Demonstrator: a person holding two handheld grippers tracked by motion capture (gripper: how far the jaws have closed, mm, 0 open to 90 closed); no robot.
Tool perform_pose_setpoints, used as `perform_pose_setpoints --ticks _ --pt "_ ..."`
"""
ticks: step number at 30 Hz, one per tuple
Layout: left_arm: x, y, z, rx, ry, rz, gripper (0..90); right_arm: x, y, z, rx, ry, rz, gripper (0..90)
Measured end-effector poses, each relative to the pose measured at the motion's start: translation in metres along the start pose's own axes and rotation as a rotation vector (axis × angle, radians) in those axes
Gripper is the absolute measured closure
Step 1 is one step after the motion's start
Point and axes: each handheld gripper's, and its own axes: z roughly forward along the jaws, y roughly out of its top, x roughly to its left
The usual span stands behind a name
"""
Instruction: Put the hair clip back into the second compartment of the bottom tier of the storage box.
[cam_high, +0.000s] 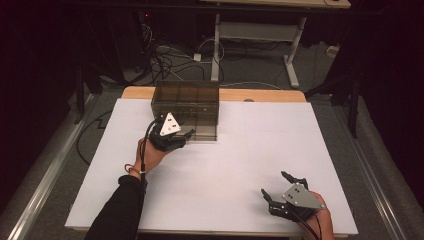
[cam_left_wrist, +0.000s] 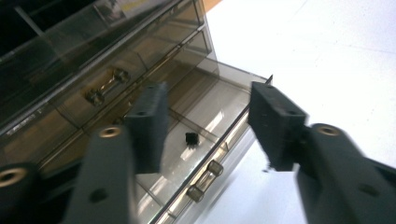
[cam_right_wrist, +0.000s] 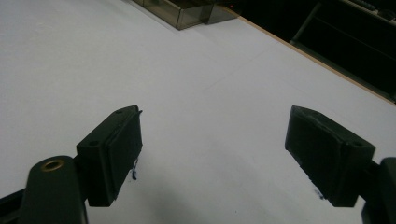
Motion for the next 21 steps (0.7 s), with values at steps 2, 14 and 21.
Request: perform_pose_setpoints --ticks 2,14,21 --pt "-0.003 0.001 0.0 0.0 0.022 0.015 38.1 0.0 0.0 -0.001 -0.003 0.001 -0.003 18.8" --pt "-0.016 0.004 -0.007 -0.09 0.013 -0.013 18.9 -0.001 -0.001 -0.002 -0.01 0.003 -0.007 18.8" --pt "-0.028 0.009 -0.008 -0.1 0.001 0.033 17.9 0.0 -0.001 -0.001 -0.007 0.006 -0.007 18.8"
